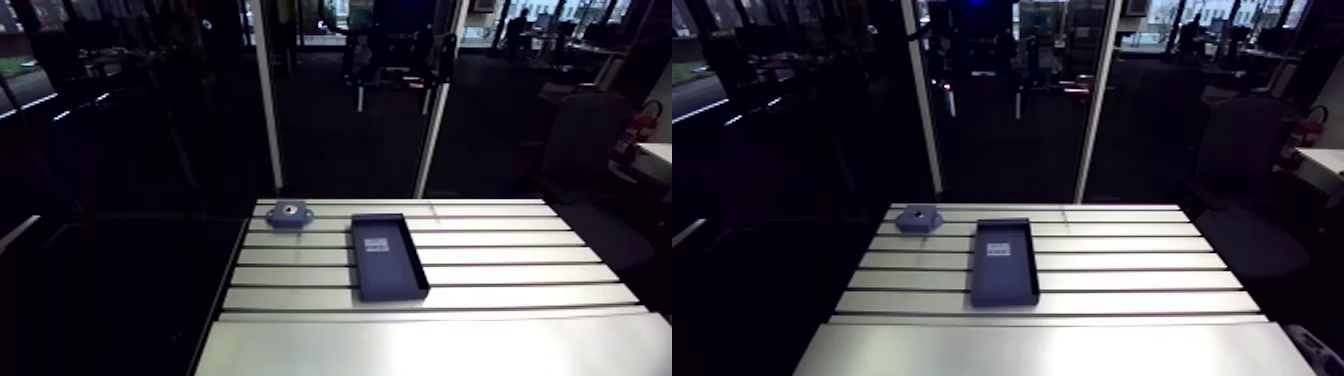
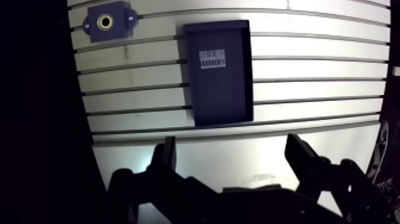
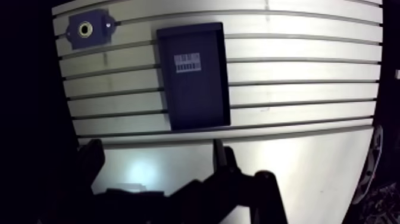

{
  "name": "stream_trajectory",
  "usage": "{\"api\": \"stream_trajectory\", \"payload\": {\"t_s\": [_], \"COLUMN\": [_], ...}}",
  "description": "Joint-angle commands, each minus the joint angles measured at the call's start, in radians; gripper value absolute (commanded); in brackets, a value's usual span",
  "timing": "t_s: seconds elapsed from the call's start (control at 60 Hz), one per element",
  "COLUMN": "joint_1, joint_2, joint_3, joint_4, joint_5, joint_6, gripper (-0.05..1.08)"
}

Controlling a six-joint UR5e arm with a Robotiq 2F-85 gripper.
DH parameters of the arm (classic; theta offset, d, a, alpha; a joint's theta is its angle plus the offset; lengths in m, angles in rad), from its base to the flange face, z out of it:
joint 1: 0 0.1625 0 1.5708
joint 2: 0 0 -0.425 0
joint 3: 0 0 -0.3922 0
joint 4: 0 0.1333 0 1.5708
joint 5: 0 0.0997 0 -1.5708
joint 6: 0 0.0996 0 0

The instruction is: Pick up the bearing and press it into the housing until flush.

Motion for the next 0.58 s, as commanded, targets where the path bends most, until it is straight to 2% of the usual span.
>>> {"api": "stream_trajectory", "payload": {"t_s": [0.017,0.583], "joint_1": [0.001,0.01], "joint_2": [0.019,0.011], "joint_3": [-0.016,0.002], "joint_4": [0.006,0.006], "joint_5": [0.005,0.002], "joint_6": [0.002,0.002], "gripper": [0.01,0.01]}}
